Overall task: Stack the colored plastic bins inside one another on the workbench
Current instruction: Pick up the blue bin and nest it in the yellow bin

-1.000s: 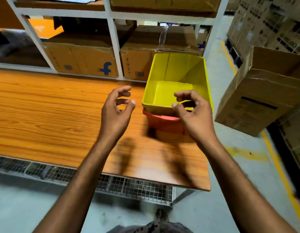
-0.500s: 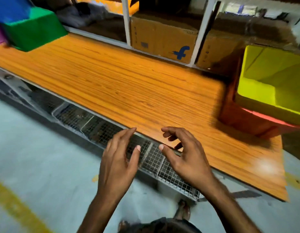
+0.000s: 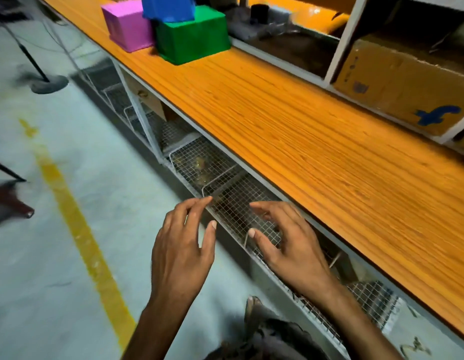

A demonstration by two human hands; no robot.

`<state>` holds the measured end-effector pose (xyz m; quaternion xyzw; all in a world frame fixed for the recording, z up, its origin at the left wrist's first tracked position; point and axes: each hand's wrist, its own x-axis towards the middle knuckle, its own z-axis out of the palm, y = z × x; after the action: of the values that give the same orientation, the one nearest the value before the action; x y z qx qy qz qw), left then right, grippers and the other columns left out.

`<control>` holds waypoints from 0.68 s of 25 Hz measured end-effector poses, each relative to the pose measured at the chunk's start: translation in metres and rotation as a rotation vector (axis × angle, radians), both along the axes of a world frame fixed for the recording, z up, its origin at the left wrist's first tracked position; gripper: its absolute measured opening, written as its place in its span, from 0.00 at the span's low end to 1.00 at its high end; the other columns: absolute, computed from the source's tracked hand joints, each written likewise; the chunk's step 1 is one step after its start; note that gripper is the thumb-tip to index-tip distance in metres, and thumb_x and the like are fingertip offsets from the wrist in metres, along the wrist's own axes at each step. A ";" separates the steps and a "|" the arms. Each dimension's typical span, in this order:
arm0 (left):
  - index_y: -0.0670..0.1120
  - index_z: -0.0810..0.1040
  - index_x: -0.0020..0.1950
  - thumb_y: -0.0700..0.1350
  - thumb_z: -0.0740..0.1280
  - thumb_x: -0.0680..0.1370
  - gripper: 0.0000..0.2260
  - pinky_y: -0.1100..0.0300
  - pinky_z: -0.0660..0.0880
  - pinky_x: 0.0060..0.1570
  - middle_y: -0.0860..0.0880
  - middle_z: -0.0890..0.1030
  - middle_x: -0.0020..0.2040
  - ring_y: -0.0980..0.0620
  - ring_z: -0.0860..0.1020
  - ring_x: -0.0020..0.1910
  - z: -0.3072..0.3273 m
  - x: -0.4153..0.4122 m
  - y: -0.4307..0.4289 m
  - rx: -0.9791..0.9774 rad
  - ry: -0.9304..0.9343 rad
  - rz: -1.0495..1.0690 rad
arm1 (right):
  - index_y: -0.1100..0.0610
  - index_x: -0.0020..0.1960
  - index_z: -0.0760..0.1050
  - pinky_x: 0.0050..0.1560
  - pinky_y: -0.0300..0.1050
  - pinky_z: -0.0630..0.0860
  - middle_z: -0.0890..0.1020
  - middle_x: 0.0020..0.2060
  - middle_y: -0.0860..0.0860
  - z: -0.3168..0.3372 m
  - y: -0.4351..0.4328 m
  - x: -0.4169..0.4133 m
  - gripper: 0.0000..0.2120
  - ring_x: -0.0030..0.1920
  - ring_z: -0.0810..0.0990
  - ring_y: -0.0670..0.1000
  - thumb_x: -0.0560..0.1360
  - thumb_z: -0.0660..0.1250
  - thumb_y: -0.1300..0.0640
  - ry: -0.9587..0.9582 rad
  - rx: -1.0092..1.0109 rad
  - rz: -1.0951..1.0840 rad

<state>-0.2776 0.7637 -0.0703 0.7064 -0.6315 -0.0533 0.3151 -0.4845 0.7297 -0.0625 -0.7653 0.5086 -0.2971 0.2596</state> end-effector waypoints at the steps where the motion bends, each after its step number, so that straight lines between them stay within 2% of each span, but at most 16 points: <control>1: 0.56 0.74 0.72 0.49 0.68 0.81 0.19 0.55 0.75 0.53 0.55 0.76 0.67 0.53 0.74 0.63 -0.001 0.010 -0.010 0.009 0.023 0.023 | 0.41 0.71 0.71 0.64 0.48 0.77 0.75 0.61 0.36 -0.002 -0.014 0.013 0.22 0.63 0.75 0.40 0.78 0.66 0.42 -0.010 0.019 0.018; 5: 0.61 0.73 0.70 0.52 0.68 0.80 0.18 0.56 0.78 0.52 0.62 0.75 0.64 0.57 0.78 0.62 -0.009 0.051 -0.071 0.069 0.148 0.067 | 0.39 0.69 0.72 0.63 0.40 0.75 0.77 0.61 0.36 -0.010 -0.085 0.061 0.21 0.62 0.75 0.36 0.77 0.68 0.43 -0.076 0.114 0.078; 8: 0.63 0.75 0.66 0.51 0.70 0.79 0.16 0.51 0.80 0.49 0.62 0.77 0.58 0.60 0.79 0.56 -0.013 0.083 -0.115 0.089 0.365 0.108 | 0.39 0.64 0.75 0.54 0.27 0.73 0.80 0.56 0.38 -0.008 -0.140 0.096 0.19 0.56 0.78 0.36 0.76 0.73 0.51 -0.225 0.190 0.094; 9: 0.62 0.76 0.64 0.50 0.71 0.79 0.15 0.52 0.80 0.47 0.61 0.79 0.57 0.60 0.80 0.55 -0.011 0.095 -0.129 0.074 0.433 0.136 | 0.40 0.63 0.76 0.51 0.26 0.73 0.81 0.55 0.39 -0.006 -0.159 0.108 0.19 0.54 0.79 0.38 0.76 0.74 0.54 -0.284 0.233 0.096; 11: 0.61 0.78 0.61 0.47 0.72 0.78 0.14 0.60 0.78 0.43 0.61 0.80 0.56 0.58 0.81 0.53 -0.003 0.115 -0.155 0.030 0.544 0.184 | 0.45 0.61 0.79 0.47 0.31 0.77 0.83 0.52 0.42 0.000 -0.192 0.130 0.17 0.50 0.81 0.42 0.76 0.75 0.59 -0.379 0.295 0.096; 13: 0.59 0.79 0.59 0.45 0.72 0.79 0.13 0.70 0.74 0.39 0.59 0.81 0.57 0.57 0.81 0.52 0.003 0.133 -0.181 0.001 0.603 0.220 | 0.47 0.60 0.80 0.48 0.42 0.80 0.84 0.50 0.44 0.004 -0.224 0.149 0.17 0.48 0.82 0.47 0.75 0.75 0.61 -0.427 0.312 0.093; 15: 0.59 0.79 0.59 0.45 0.72 0.79 0.12 0.69 0.74 0.39 0.60 0.81 0.58 0.58 0.81 0.52 0.006 0.150 -0.203 -0.005 0.630 0.240 | 0.45 0.60 0.80 0.50 0.45 0.80 0.84 0.50 0.44 0.006 -0.254 0.167 0.16 0.49 0.83 0.46 0.75 0.75 0.60 -0.433 0.328 0.098; 17: 0.60 0.79 0.59 0.45 0.72 0.79 0.13 0.65 0.77 0.42 0.61 0.81 0.59 0.57 0.81 0.53 0.008 0.166 -0.223 -0.018 0.651 0.239 | 0.45 0.59 0.80 0.50 0.42 0.80 0.84 0.50 0.44 0.007 -0.279 0.185 0.16 0.49 0.82 0.43 0.76 0.75 0.59 -0.453 0.334 0.102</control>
<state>-0.1117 0.5405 -0.0624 0.7186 -0.4113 -0.2329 0.5102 -0.2991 0.4510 -0.0551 -0.6509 0.4403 -0.3591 0.5036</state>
